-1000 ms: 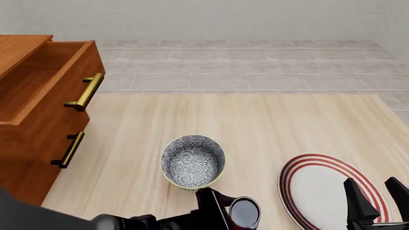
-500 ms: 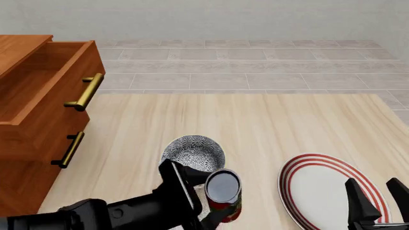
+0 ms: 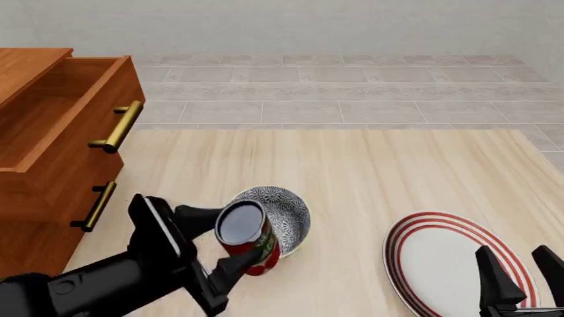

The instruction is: Put the ketchup in the top drawer of the cabinet.

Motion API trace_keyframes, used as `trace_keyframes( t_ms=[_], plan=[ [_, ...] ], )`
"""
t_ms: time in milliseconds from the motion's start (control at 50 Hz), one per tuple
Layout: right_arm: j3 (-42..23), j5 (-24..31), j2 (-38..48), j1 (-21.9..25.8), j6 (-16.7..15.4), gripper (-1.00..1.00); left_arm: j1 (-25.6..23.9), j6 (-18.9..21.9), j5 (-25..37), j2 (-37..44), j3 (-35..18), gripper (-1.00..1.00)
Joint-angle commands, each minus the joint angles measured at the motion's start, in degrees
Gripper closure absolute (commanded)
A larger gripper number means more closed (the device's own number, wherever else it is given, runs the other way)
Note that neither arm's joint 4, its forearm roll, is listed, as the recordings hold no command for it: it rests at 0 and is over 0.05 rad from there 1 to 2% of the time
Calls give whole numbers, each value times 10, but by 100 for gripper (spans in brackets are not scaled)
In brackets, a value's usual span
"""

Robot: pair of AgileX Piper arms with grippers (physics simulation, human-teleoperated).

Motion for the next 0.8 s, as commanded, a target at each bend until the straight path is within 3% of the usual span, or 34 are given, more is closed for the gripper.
trace_keyframes(
  t_ms=[20, 200, 240, 400, 600, 800],
  plan=[
    [0, 0, 2, 3, 3, -100, 78, 0, 32, -106, 52, 100],
    [0, 4, -2, 0, 5, -100, 199, 91, 69, -227, 97, 100],
    [0, 2, -2, -2, 6, -100, 203, 49, 86, -220, 90, 100],
    [0, 1, -2, 6, 7, -100, 215, 42, 162, -317, 96, 100],
    [0, 2, -3, 0, 5, -100, 286, 39, 253, -429, 111, 100],
    [0, 1, -3, 0, 4, -100, 297, 45, 280, -449, 100, 100]
  ],
)
